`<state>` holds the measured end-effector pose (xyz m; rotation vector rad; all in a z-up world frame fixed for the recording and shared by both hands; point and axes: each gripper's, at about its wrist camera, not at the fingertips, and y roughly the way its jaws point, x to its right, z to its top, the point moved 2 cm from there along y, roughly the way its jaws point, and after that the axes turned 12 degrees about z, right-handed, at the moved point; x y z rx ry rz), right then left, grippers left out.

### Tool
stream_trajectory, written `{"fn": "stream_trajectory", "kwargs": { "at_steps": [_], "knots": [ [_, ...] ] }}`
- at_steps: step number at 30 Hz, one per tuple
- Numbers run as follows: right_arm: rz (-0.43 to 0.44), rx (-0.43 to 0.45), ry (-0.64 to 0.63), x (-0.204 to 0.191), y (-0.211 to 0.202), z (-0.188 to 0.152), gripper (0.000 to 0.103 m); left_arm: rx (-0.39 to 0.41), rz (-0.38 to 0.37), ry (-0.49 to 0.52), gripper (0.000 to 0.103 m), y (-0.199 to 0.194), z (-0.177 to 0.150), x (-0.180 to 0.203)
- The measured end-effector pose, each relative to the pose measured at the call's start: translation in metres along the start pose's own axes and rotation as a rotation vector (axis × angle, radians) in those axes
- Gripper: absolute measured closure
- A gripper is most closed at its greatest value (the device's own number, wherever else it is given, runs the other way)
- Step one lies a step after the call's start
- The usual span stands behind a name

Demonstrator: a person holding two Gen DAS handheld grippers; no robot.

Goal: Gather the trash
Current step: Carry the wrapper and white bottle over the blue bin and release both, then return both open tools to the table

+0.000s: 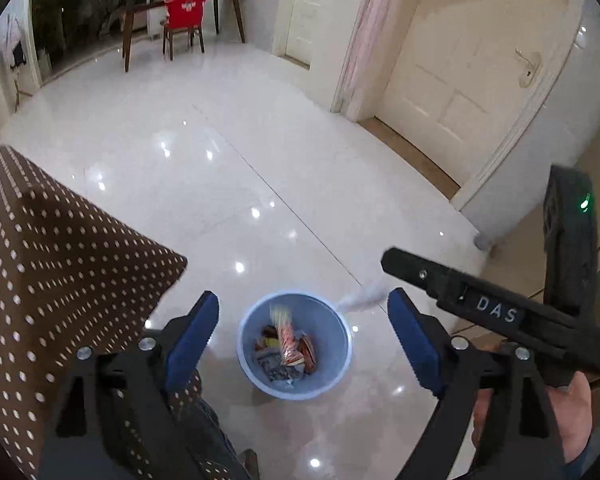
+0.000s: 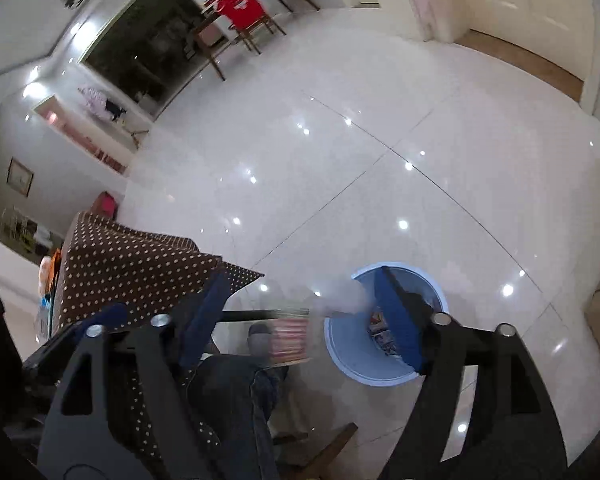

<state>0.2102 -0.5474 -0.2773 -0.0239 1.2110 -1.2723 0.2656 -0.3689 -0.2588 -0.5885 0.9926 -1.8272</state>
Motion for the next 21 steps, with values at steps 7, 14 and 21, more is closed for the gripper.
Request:
{"fn": "stream_trajectory", "kwargs": {
  "at_steps": [7, 14, 21],
  "knots": [
    [-0.082, 0.018, 0.037, 0.014, -0.009, 0.001, 0.006, 0.04, 0.042, 0.001, 0.012, -0.016, 0.001, -0.004],
    [-0.1, 0.048, 0.022, -0.003, -0.017, 0.0, 0.006, 0.108, 0.056, 0.0, 0.012, -0.051, -0.001, -0.018],
    [-0.069, 0.071, -0.047, -0.053, -0.028, 0.006, 0.006, 0.183, 0.066, -0.002, 0.011, -0.09, 0.001, -0.036]
  ]
}}
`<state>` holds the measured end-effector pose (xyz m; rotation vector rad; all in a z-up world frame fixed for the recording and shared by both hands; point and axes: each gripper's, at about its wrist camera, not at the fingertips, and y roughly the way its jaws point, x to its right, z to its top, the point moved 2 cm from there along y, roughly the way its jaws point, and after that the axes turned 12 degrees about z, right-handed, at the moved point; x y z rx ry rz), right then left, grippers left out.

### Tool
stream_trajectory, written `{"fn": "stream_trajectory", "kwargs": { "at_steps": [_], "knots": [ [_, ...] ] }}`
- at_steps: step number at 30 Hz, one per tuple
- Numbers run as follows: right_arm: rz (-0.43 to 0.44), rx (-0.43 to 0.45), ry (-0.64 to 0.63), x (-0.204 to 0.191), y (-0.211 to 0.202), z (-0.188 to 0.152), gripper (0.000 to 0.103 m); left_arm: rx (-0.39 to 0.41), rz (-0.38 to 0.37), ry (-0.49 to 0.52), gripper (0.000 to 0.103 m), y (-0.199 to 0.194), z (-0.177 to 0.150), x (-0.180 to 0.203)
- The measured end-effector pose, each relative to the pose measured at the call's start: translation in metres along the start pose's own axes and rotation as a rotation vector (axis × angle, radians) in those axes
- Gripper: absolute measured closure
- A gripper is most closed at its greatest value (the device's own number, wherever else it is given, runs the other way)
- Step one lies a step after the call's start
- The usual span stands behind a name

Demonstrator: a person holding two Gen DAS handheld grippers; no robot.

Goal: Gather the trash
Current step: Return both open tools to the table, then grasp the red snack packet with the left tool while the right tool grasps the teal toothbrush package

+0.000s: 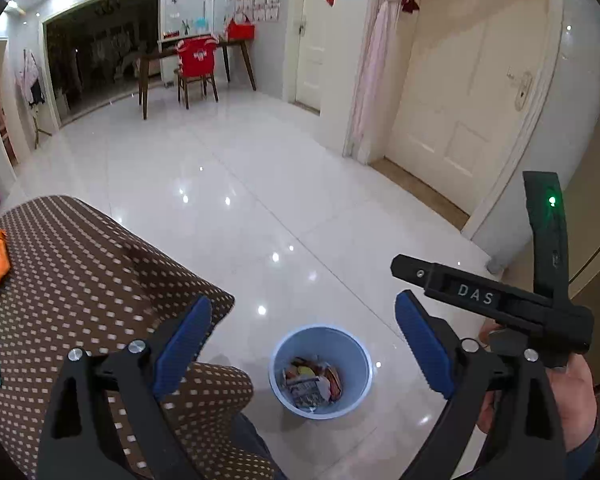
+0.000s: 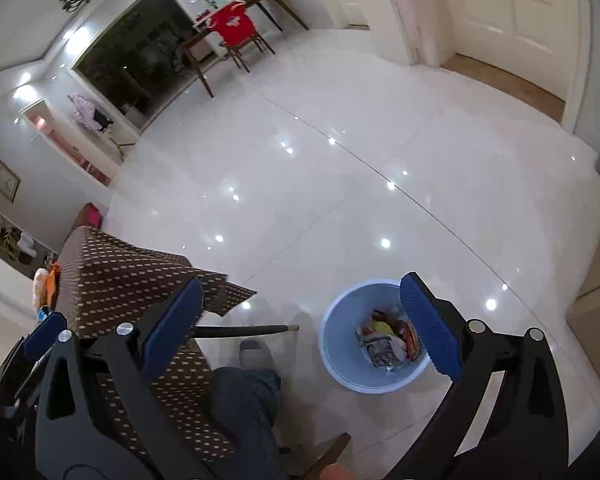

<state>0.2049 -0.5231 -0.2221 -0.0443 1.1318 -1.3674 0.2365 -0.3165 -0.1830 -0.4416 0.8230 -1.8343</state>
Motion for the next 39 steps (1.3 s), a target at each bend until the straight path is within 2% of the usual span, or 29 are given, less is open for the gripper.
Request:
{"fn": "stream_trajectory", "kwargs": {
  "at_steps": [7, 15, 19, 25, 31, 39],
  "knots": [
    [0.054, 0.012, -0.096, -0.064, -0.004, 0.004, 0.006, 0.066, 0.02, -0.038, 0.011, -0.035, 0.003, -0.036],
    [0.114, 0.001, -0.205, -0.137, 0.003, -0.004, 0.006, 0.138, 0.09, -0.096, 0.011, -0.072, -0.002, -0.091],
    [0.139, -0.012, -0.246, -0.168, 0.01, -0.01, 0.006, 0.162, 0.153, -0.138, 0.011, -0.085, -0.012, -0.128],
    [0.171, -0.058, -0.32, -0.221, 0.033, -0.025, 0.006, 0.148, 0.223, -0.238, 0.011, -0.092, -0.028, -0.186],
    [0.21, -0.107, -0.396, -0.273, 0.058, -0.046, 0.006, 0.142, 0.3, -0.283, 0.011, -0.103, -0.051, -0.242],
    [0.251, -0.202, -0.52, -0.341, 0.103, -0.085, 0.006, 0.091, 0.405, -0.389, 0.011, -0.114, -0.097, -0.326]
  ]
}}
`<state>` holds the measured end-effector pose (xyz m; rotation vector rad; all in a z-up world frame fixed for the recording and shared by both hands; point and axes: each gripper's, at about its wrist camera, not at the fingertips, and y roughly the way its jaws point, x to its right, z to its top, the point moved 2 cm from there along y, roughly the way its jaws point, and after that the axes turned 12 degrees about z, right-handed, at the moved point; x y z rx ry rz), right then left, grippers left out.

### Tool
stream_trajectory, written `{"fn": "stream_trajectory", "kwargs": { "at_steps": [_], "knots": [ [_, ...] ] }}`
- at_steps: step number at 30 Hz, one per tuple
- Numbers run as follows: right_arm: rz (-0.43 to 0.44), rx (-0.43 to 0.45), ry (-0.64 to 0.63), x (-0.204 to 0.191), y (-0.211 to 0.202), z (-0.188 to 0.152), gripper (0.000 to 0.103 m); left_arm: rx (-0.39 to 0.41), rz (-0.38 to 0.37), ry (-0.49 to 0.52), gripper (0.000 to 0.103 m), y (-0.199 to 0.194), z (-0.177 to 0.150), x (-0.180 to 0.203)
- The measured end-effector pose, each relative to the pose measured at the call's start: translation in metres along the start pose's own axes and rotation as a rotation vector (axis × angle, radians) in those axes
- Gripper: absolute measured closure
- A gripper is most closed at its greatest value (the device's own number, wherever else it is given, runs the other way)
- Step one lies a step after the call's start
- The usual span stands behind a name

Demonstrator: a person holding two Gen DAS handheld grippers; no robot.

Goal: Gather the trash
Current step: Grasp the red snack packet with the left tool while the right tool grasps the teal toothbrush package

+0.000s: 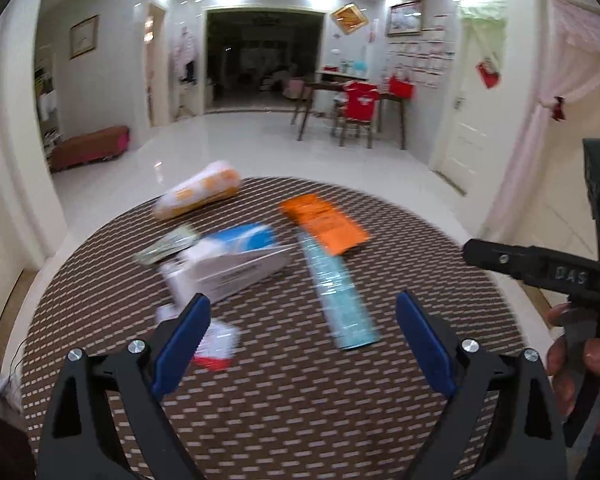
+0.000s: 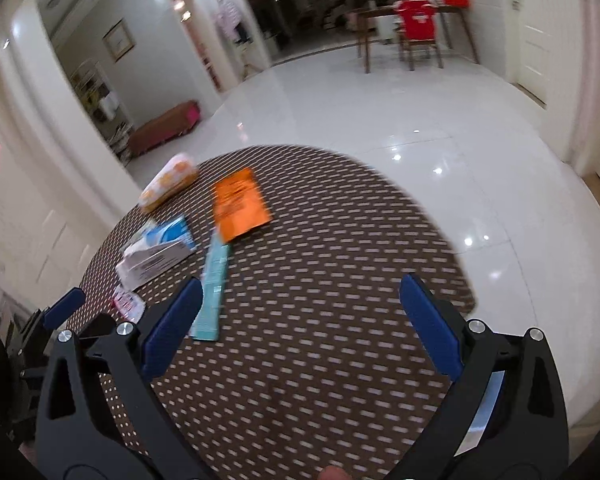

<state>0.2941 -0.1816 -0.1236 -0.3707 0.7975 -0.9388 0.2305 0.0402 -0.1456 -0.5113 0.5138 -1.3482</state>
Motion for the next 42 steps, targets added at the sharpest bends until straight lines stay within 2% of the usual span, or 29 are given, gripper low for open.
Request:
{"fn": "stream_trajectory", "kwargs": {
  "at_steps": [3, 7, 13, 14, 16, 18, 19, 20, 21, 23, 28, 35, 37, 42],
  "knots": [
    [0.017, -0.045, -0.042, -0.018, 0.026, -0.001, 0.006, -0.064, 0.056, -0.028, 0.011, 0.02, -0.01, -0.038],
    [0.032, -0.103, -0.089, -0.037, 0.065, -0.003, 0.006, -0.142, 0.088, -0.06, 0.011, 0.044, -0.015, -0.072],
    [-0.011, -0.185, -0.181, -0.061, 0.119, -0.004, 0.007, -0.187, 0.094, -0.034, 0.012, 0.072, -0.012, -0.082],
    [-0.024, -0.198, -0.196, -0.064, 0.127, -0.004, 0.011, -0.196, 0.091, -0.025, 0.012, 0.077, -0.012, -0.081],
    [-0.051, -0.216, -0.214, -0.066, 0.138, -0.005, 0.026, -0.209, 0.084, -0.011, 0.013, 0.08, -0.014, -0.074],
    [-0.1, -0.225, -0.256, -0.069, 0.146, -0.005, 0.043, -0.238, 0.068, -0.003, 0.03, 0.084, -0.016, -0.072],
    [-0.12, -0.227, -0.281, -0.072, 0.147, -0.006, 0.05, -0.231, 0.064, 0.004, 0.037, 0.082, -0.016, -0.071],
    [-0.116, -0.225, -0.299, -0.076, 0.147, -0.008, 0.068, -0.227, 0.062, 0.014, 0.048, 0.081, -0.014, -0.069],
    [-0.111, -0.225, -0.311, -0.079, 0.146, -0.01, 0.074, -0.222, 0.062, 0.032, 0.062, 0.08, -0.015, -0.066],
    [-0.112, -0.233, -0.336, -0.082, 0.145, -0.014, 0.074, -0.214, 0.035, 0.062, 0.078, 0.077, -0.018, -0.059],
    [-0.052, -0.23, -0.313, -0.078, 0.129, -0.027, 0.075, -0.212, -0.027, 0.04, 0.083, 0.07, -0.022, -0.056],
    [0.03, -0.2, -0.251, -0.062, 0.089, -0.042, 0.075, -0.189, -0.057, 0.029, 0.084, 0.044, -0.031, -0.049],
    [0.051, -0.19, -0.236, -0.058, 0.076, -0.045, 0.089, -0.185, -0.068, 0.026, 0.084, 0.035, -0.036, -0.046],
    [0.067, -0.202, -0.191, -0.044, 0.059, -0.051, 0.091, -0.181, -0.086, 0.027, 0.085, 0.018, -0.04, -0.037]
  ]
}}
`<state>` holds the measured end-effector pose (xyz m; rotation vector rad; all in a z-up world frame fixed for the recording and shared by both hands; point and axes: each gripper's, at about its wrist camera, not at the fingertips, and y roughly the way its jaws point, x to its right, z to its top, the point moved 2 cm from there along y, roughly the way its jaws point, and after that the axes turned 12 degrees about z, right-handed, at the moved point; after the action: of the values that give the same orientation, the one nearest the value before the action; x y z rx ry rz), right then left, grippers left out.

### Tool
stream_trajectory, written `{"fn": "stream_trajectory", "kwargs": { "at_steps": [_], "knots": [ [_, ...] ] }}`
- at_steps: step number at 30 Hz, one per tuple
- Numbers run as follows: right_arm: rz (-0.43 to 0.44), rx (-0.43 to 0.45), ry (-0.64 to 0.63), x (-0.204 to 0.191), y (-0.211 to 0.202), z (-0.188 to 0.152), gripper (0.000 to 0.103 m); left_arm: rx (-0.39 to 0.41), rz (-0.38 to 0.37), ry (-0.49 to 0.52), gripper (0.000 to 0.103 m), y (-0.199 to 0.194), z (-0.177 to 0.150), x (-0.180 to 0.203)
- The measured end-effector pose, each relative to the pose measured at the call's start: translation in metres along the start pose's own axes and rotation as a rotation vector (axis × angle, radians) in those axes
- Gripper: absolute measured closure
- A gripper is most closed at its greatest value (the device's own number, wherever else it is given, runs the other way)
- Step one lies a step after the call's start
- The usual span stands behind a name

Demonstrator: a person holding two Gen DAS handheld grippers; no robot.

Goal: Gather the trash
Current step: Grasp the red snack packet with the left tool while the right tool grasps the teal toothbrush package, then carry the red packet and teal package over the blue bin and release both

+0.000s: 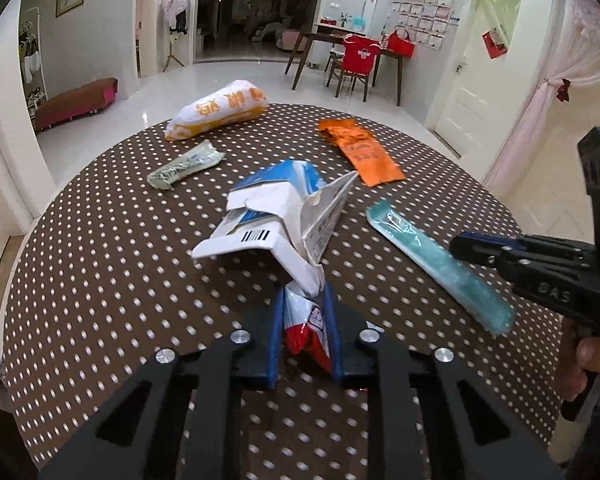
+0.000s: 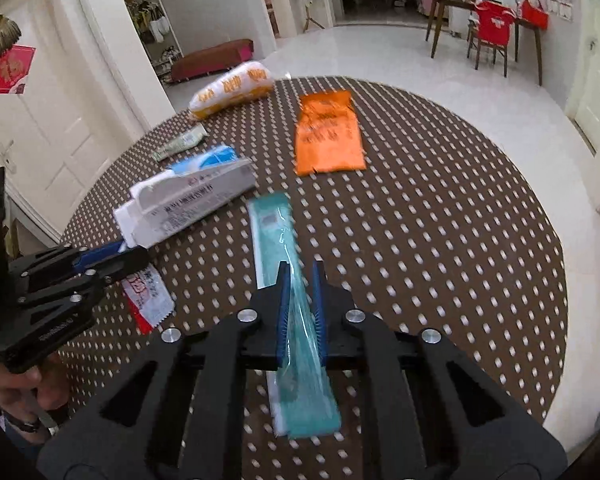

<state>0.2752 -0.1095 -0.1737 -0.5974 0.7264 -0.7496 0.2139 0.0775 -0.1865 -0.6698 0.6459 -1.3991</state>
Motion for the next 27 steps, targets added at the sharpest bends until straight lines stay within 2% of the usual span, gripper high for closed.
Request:
{"fn": "stream_trajectory", "kwargs": {
  "at_steps": [2, 4, 5, 6, 8, 9, 10, 12, 13, 16, 17, 18, 20, 27],
  "knots": [
    [-0.013, -0.004, 0.02, 0.004, -0.003, -0.004, 0.09, 0.003, 0.003, 0.006, 0.085, -0.005, -0.003, 0.005],
    [-0.002, -0.009, 0.006, -0.002, -0.005, -0.008, 0.08, 0.006, -0.001, 0.008, 0.085, -0.012, -0.007, 0.009],
    [0.004, -0.014, -0.008, -0.005, -0.005, -0.008, 0.051, 0.008, -0.002, 0.009, 0.085, -0.015, -0.009, 0.01],
    [-0.004, -0.02, -0.03, -0.01, -0.005, -0.009, 0.035, 0.012, -0.004, 0.009, 0.085, -0.02, -0.01, 0.011],
    [-0.04, -0.049, -0.105, -0.021, 0.001, -0.013, 0.035, 0.013, -0.01, 0.008, 0.085, -0.024, -0.013, 0.011],
    [-0.049, -0.075, -0.133, -0.027, 0.007, -0.016, 0.041, 0.011, -0.011, 0.008, 0.085, -0.027, -0.014, 0.011],
    [-0.05, -0.091, -0.154, -0.03, 0.012, -0.017, 0.05, 0.01, -0.009, 0.01, 0.084, -0.026, -0.015, 0.011],
    [-0.116, -0.083, -0.234, -0.04, 0.016, -0.02, 0.073, 0.005, -0.009, 0.011, 0.084, -0.027, -0.019, 0.012],
    [-0.095, -0.085, -0.23, -0.043, 0.016, -0.02, 0.076, -0.001, -0.017, 0.01, 0.084, -0.026, -0.02, 0.011],
    [-0.113, -0.096, -0.256, -0.05, 0.012, -0.023, 0.08, -0.019, -0.022, 0.007, 0.082, -0.022, -0.023, 0.01],
    [-0.116, -0.09, -0.253, -0.05, 0.009, -0.024, 0.087, -0.024, -0.019, 0.006, 0.082, -0.02, -0.024, 0.009],
    [-0.109, -0.081, -0.237, -0.047, 0.004, -0.026, 0.091, -0.027, -0.019, 0.005, 0.082, -0.02, -0.026, 0.008],
    [-0.071, -0.064, -0.189, -0.037, -0.009, -0.027, 0.092, -0.036, -0.033, 0.009, 0.082, -0.017, -0.029, 0.01],
    [-0.03, -0.054, -0.137, -0.028, -0.017, -0.026, 0.09, -0.049, -0.085, 0.033, 0.078, -0.018, -0.037, 0.022]
  ]
}}
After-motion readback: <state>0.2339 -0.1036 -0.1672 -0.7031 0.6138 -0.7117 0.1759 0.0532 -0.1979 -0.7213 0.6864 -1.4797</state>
